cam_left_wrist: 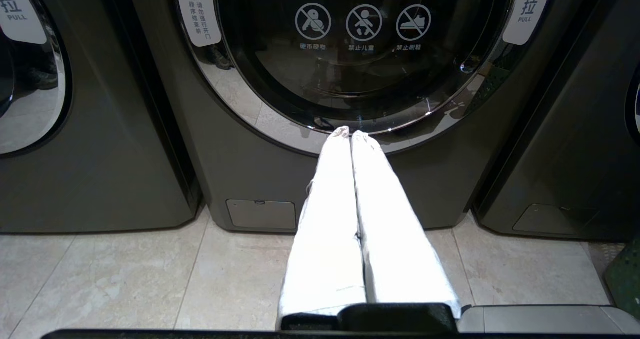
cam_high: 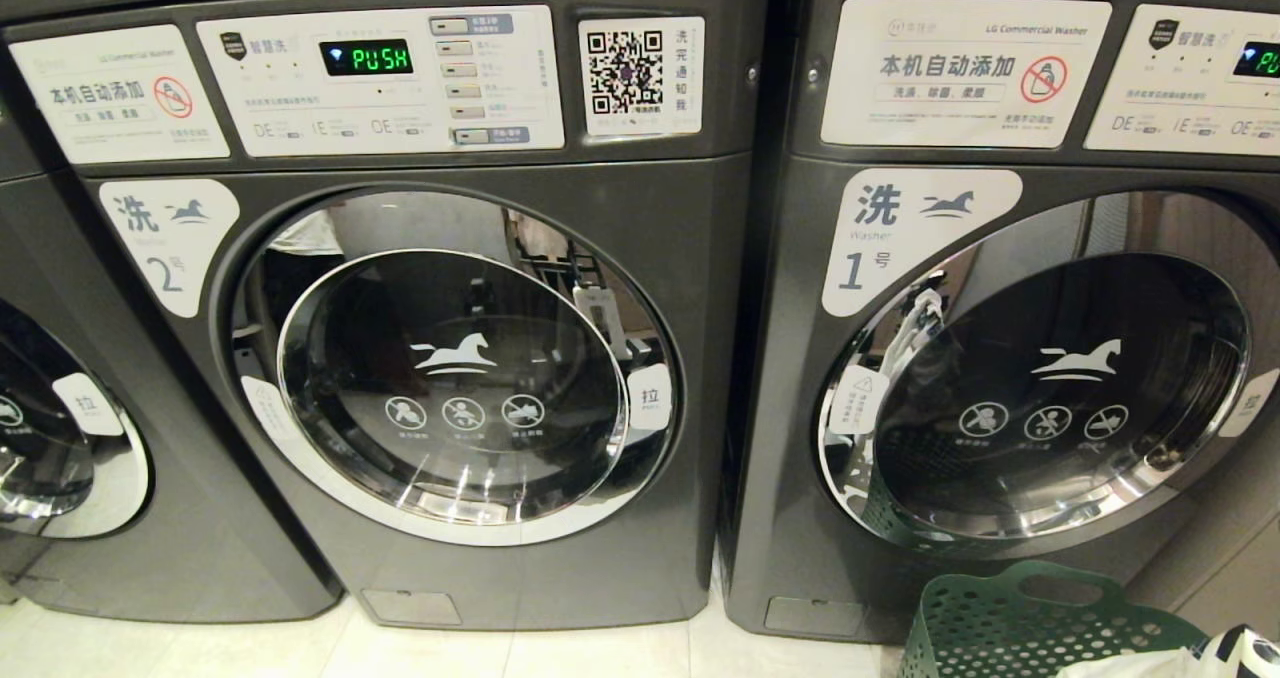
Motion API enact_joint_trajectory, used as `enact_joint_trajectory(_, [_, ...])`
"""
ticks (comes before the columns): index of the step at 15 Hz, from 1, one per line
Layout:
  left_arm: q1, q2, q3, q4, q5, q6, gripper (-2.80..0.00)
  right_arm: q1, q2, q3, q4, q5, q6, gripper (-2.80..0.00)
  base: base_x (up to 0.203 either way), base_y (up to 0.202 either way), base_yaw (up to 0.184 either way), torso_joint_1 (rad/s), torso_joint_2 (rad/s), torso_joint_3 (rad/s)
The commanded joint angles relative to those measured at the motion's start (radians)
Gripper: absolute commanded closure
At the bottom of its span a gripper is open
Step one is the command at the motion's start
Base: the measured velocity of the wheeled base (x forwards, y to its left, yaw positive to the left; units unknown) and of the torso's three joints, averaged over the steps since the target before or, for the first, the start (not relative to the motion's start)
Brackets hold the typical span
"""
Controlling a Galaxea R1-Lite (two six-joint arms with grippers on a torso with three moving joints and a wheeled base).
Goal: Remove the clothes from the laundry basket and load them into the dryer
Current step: Put the clothes in the dryer
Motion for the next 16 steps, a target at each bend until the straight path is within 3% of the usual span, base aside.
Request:
enact_joint_trajectory(1, [0.000,0.000,0.000,0.000,0.000,0.000,0.00,0.000,0.002,0.000,0.000,0.001,-0.001,0.00,0.000,0.000,0.000,0.000,0.00,0.000])
enact_joint_trajectory(16, [0.000,0.000,0.000,0.000,0.000,0.000,0.00,0.000,0.002,0.000,0.000,0.001,0.000,0.00,0.000,0.000,0.000,0.000,0.00,0.000])
